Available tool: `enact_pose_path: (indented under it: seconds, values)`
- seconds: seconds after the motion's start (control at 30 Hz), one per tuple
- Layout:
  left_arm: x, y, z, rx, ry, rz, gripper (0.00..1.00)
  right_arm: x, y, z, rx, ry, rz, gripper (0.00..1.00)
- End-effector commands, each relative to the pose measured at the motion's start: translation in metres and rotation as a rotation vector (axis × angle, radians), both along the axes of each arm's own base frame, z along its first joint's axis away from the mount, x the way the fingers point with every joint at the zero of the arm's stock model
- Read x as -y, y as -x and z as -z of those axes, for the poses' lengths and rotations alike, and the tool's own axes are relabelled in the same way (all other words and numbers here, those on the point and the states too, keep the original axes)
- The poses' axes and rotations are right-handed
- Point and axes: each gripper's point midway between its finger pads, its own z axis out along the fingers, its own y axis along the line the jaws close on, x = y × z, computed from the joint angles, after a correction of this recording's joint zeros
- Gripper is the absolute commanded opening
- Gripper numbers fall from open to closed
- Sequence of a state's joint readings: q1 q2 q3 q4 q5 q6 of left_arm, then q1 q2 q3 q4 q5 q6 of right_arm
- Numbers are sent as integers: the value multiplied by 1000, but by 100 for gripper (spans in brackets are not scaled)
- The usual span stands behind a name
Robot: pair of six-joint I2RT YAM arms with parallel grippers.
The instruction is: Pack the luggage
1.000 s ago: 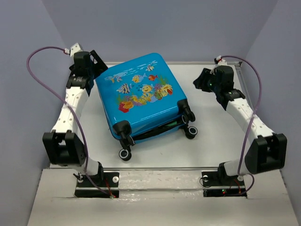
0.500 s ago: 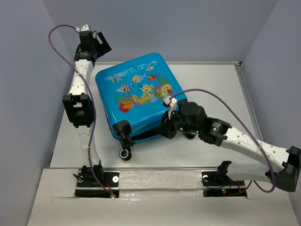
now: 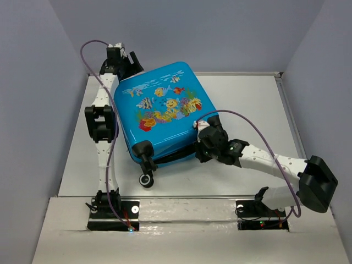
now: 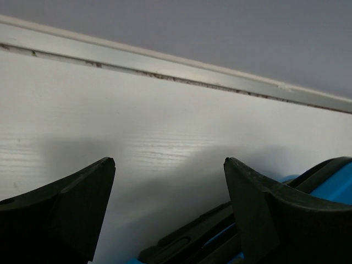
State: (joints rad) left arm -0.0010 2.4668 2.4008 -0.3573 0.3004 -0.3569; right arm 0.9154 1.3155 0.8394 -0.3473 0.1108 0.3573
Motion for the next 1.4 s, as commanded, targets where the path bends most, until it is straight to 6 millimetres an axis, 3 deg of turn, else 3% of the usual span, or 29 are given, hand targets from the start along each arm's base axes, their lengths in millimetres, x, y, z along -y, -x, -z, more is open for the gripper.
enact_pose_path:
  seconds: [0.0, 0.13, 0.2, 0.23, 0.27, 0.3, 0.33, 0.37, 0.43, 0.47, 0.5, 0.53, 0.57, 0.63, 0.67, 0.7, 0.8, 0.83, 0.87, 0.9, 0.93, 0.97, 1.0, 1.03, 1.07, 1.13, 1.27, 1.3, 1.37]
  values:
    - [39, 17, 12, -25, -7, 137, 92, 17, -46, -18, 104, -37, 174, 7]
    - [46, 39, 44, -113, -23, 143, 92, 30, -81, -26, 171, -58, 274, 7]
    - [44, 46, 36, -100, -26, 108, 92, 35, -92, -27, 174, -106, 297, 7]
    - [43, 50, 34, -97, -17, 92, 92, 32, -103, -39, 219, -162, 307, 7]
    - [41, 62, 56, -136, 3, 63, 91, 37, -112, -46, 247, -182, 322, 7]
    - [39, 68, 39, -110, 15, 43, 91, 37, -116, -46, 249, -187, 320, 7]
    - [37, 87, 62, -167, 19, 20, 91, 32, -129, -64, 280, -238, 311, 7]
    - [37, 90, 37, -109, 53, -8, 91, 29, -137, -61, 277, -229, 303, 7]
    - [35, 106, 36, -109, 94, -53, 91, 15, -154, -79, 280, -295, 261, 7]
    - [34, 133, 67, -183, 107, -82, 90, 12, -162, -83, 272, -313, 252, 7]
    - [36, 135, 39, -100, 153, -108, 90, 12, -174, -76, 244, -318, 249, 7]
    - [33, 143, 39, -93, 143, -142, 90, 1, -183, -97, 262, -372, 208, 7]
    - [31, 163, 39, -94, 134, -160, 90, 1, -192, -104, 265, -388, 198, 7]
    - [28, 182, 39, -86, 120, -191, 90, -16, -201, -103, 220, -433, 133, 7]
    - [21, 205, 61, -129, 94, -238, 88, -28, -201, -106, 194, -462, 83, 7]
    - [21, 214, 44, -75, 105, -254, 85, -41, -212, -134, 204, -520, 39, 7]
    - [23, 254, 53, -63, 103, -294, 83, -75, -230, -141, 118, -598, -42, 7]
    - [25, 272, 68, -91, 103, -291, 83, -87, -231, -115, 8, -601, -60, 8]
    - [25, 279, 53, -50, 127, -306, 83, -99, -235, -138, 2, -644, -114, 10]
    - [26, 287, 52, -43, 130, -298, 83, -101, -239, -115, -44, -632, -95, 10]
    - [28, 294, 49, -26, 140, -297, 83, -115, -239, -143, -59, -684, -176, 13]
    - [26, 306, 56, -31, 133, -306, 83, -124, -247, -117, -134, -677, -182, 15]
    - [27, 314, 40, 14, 146, -307, 83, -133, -249, -152, -122, -725, -240, 19]
    - [25, 318, 34, 34, 153, -320, 82, -138, -258, -156, -118, -741, -237, 22]
    - [25, 327, 21, 77, 178, -323, 82, -144, -259, -145, -169, -751, -246, 29]
    - [31, 337, 14, 101, 202, -305, 82, -149, -262, -170, -143, -786, -279, 40]
    - [39, 351, -3, 148, 225, -273, 84, -144, -267, -184, -107, -797, -272, 71]
    - [39, 350, -13, 173, 225, -259, 85, -135, -267, -202, -61, -797, -268, 81]
    - [46, 348, -34, 202, 231, -227, 88, -121, -271, -199, -32, -765, -215, 92]
